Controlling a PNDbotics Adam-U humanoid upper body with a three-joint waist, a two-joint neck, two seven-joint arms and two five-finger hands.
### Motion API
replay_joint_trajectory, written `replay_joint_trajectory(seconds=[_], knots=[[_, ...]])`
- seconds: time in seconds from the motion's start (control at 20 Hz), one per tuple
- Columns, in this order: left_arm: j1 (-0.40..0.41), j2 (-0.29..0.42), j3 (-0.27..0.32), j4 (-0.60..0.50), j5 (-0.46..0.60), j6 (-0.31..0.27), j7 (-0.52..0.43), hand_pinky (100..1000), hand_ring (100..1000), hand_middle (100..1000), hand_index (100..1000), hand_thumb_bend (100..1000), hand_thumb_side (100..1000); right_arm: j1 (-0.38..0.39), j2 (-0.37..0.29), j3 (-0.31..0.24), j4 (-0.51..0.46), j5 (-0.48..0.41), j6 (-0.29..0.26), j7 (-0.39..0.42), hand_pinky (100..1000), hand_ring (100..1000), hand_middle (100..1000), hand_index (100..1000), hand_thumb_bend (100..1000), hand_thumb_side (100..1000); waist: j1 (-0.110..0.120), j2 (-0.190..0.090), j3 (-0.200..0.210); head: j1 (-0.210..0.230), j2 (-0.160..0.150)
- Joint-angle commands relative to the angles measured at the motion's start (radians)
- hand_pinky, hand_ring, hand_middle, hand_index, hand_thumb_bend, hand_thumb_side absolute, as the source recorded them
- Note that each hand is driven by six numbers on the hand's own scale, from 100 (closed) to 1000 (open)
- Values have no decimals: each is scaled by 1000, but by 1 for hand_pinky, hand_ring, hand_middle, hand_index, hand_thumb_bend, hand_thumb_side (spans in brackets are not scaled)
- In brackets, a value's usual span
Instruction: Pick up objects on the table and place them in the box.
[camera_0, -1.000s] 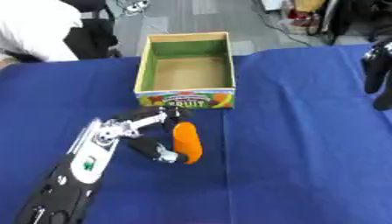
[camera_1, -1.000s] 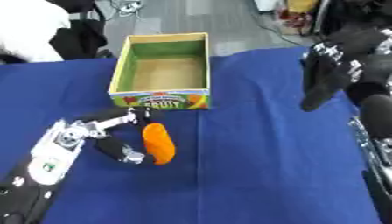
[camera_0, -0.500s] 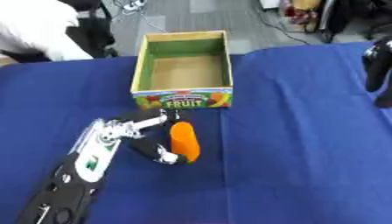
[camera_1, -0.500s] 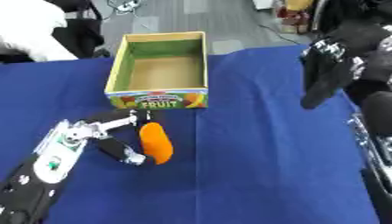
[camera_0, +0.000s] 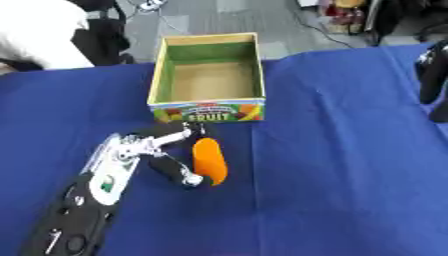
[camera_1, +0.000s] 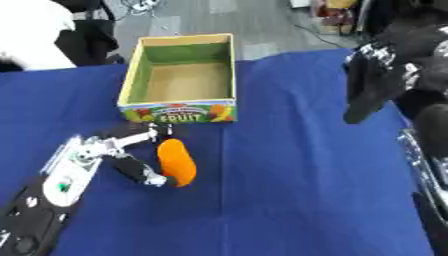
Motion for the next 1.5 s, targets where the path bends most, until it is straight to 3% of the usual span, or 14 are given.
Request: replay_joint_trajectory(seconds=[0.05,0.2,0.35,0.4,0.5,0.55,0.6,0.65,0.7,0.8,0.9,1.15,1.5], knots=[[-13,4,14,7,-20,1,21,582,717,917,904,1000,380,-23,-7,-4,-15,-6,-4,9,100,260,213,469,100,1000,-3,-12,-2,12,-11],[-11,2,18,10,-25,7,57,435,562,798,781,1000,382,-24,-7,-4,-15,-7,-4,10,100,261,214,469,100,1000,-3,-12,-2,11,-10],[-6,0,15,15,-28,10,95,338,489,723,721,1000,378,-24,-7,-4,-15,-8,-4,12,100,261,215,468,100,1000,-4,-12,-2,10,-10],[-5,-1,15,17,-29,11,105,254,413,625,682,981,373,-24,-7,-4,-15,-9,-4,12,100,262,216,468,100,1000,-4,-12,-2,10,-9],[-2,-2,14,20,-32,13,121,164,341,569,655,916,371,-24,-7,-4,-15,-9,-4,13,100,262,216,468,100,1000,-5,-12,-1,10,-8],[0,-3,13,22,-33,13,127,182,353,578,661,927,372,-24,-8,-4,-15,-10,-4,13,100,262,216,468,100,1000,-5,-12,-1,10,-7],[1,-4,13,22,-33,13,133,100,261,504,610,835,372,-23,-8,-4,-15,-10,-5,13,100,264,219,468,100,1000,-5,-12,0,10,-7],[2,-4,13,22,-32,13,143,100,269,510,615,844,370,-23,-8,-4,-15,-9,-5,13,100,264,219,468,100,1000,-6,-12,0,10,-7],[4,-4,14,21,-32,12,153,100,183,447,578,692,395,-23,-9,-4,-15,-9,-5,14,100,265,220,468,100,1000,-6,-12,1,10,-6],[8,-4,14,18,-33,10,178,100,114,378,541,544,478,-22,-9,-5,-15,-8,-5,14,100,266,222,468,100,1000,-6,-12,2,9,-6],[13,-5,14,17,-30,4,209,100,100,304,495,409,571,-21,-10,-5,-15,-7,-5,14,100,267,224,468,100,1000,-7,-12,3,8,-5],[26,-3,11,8,-18,-26,296,100,100,167,451,315,656,-20,-12,-6,-15,-2,-6,12,100,269,226,468,100,1000,-7,-13,6,6,-4],[48,13,18,-46,-3,-63,406,100,100,126,417,283,696,-18,-18,-6,-15,3,-7,9,100,270,228,468,100,1000,-4,-15,12,-2,-2]])
